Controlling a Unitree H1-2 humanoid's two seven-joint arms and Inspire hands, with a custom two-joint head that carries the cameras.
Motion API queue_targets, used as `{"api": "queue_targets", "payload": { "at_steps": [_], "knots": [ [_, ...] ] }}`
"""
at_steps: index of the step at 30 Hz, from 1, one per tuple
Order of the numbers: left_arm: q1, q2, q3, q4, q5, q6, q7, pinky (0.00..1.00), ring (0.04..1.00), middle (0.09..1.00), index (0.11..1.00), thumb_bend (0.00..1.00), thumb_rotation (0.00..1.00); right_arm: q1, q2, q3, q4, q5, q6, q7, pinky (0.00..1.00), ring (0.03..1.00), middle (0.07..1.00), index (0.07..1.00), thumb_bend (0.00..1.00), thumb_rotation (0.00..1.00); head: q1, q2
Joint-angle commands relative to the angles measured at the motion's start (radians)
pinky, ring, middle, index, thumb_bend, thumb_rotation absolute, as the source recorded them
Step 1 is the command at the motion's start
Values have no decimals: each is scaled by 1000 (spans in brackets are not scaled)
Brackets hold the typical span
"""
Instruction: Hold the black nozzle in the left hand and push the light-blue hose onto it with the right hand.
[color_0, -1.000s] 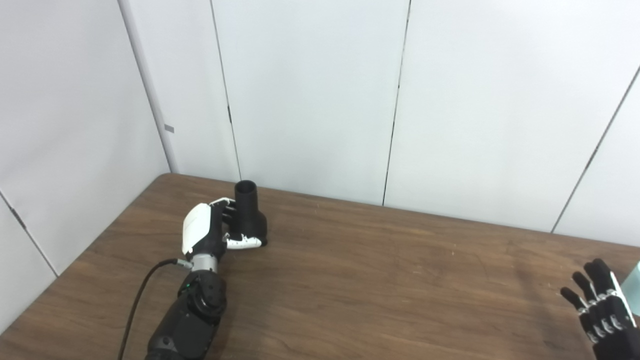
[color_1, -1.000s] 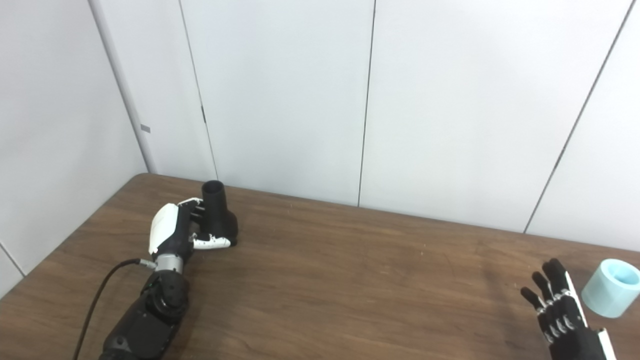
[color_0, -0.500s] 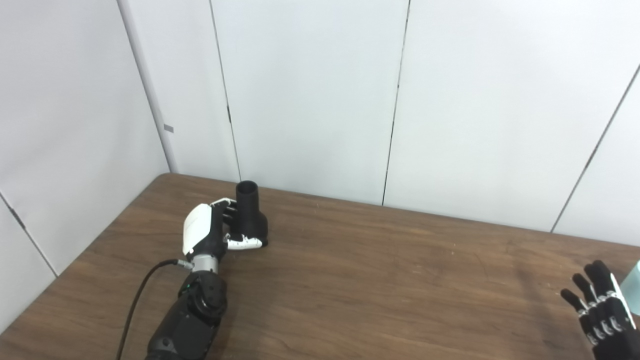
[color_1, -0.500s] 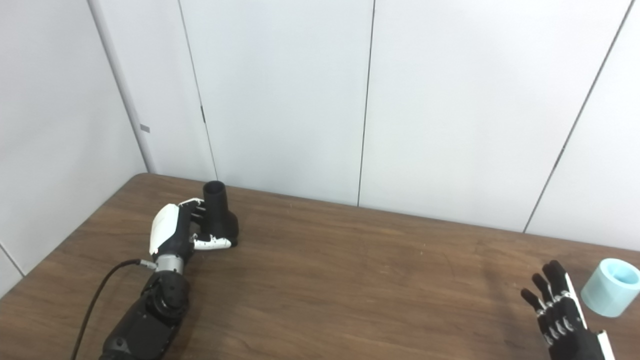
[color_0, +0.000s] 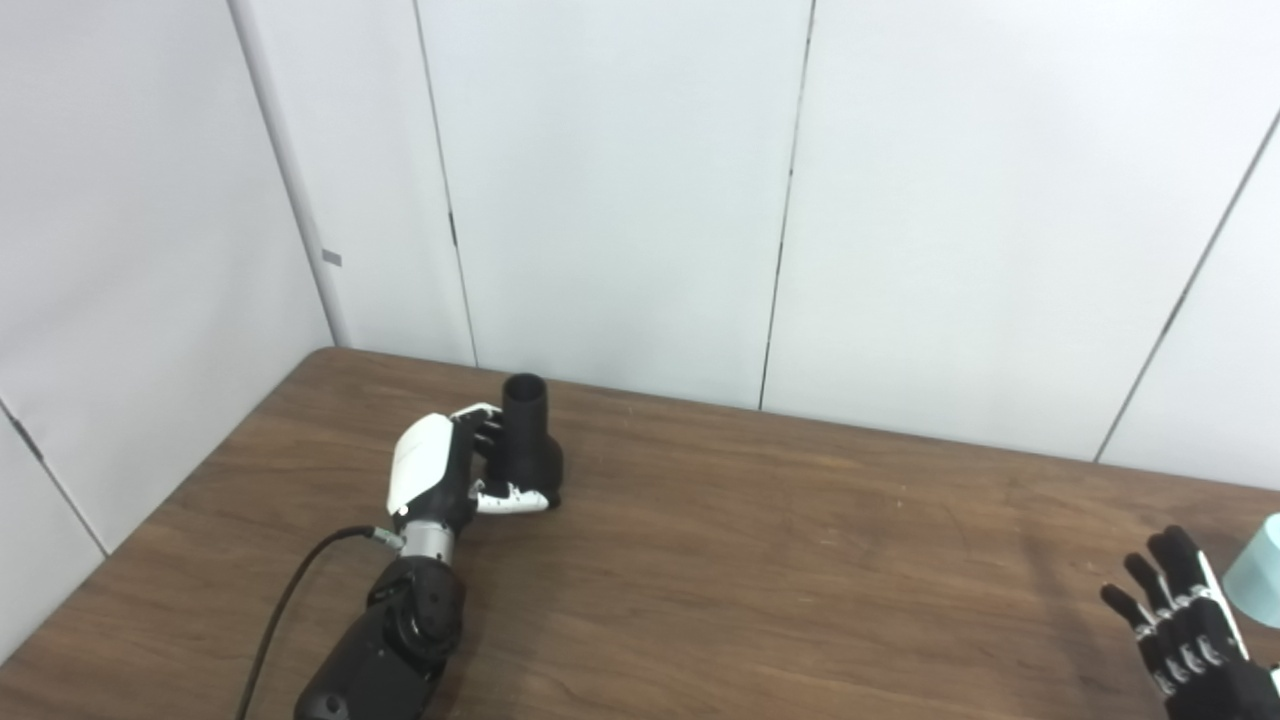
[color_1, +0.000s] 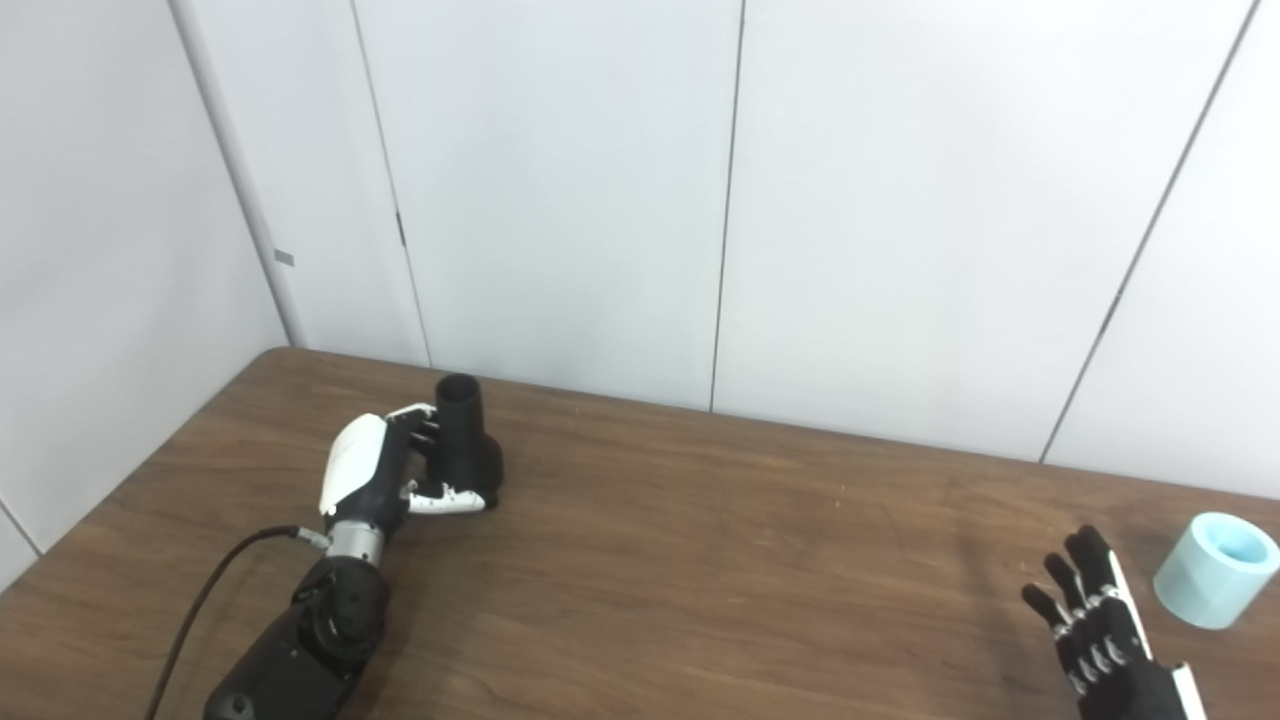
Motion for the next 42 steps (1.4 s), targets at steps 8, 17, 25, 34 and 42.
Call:
{"api": "queue_targets", "payload": {
  "at_steps": [8,17,25,34,42],
  "knots": [
    [57,-9,-196,-14,127,-13,-119,805,625,531,447,519,0,46,36,16,-10,-3,30,-10,901,986,1000,1000,783,1000,-10,23],
    [89,-15,-248,-113,112,26,-187,856,634,533,446,519,0,39,42,21,-49,-8,68,-21,903,988,1000,1000,798,1000,-35,72],
    [133,-37,-282,-176,110,41,-225,873,642,530,450,519,0,36,45,28,-83,-15,106,-29,909,982,1000,1000,816,1000,-50,91],
    [146,-45,-330,-195,119,50,-268,890,652,529,450,519,0,36,49,31,-106,-15,132,-33,917,982,1000,1000,815,1000,-68,108],
    [161,-58,-384,-247,126,77,-310,903,663,538,444,517,0,35,59,40,-129,-27,151,-47,921,983,1000,1000,820,1000,-104,122]
  ]
}}
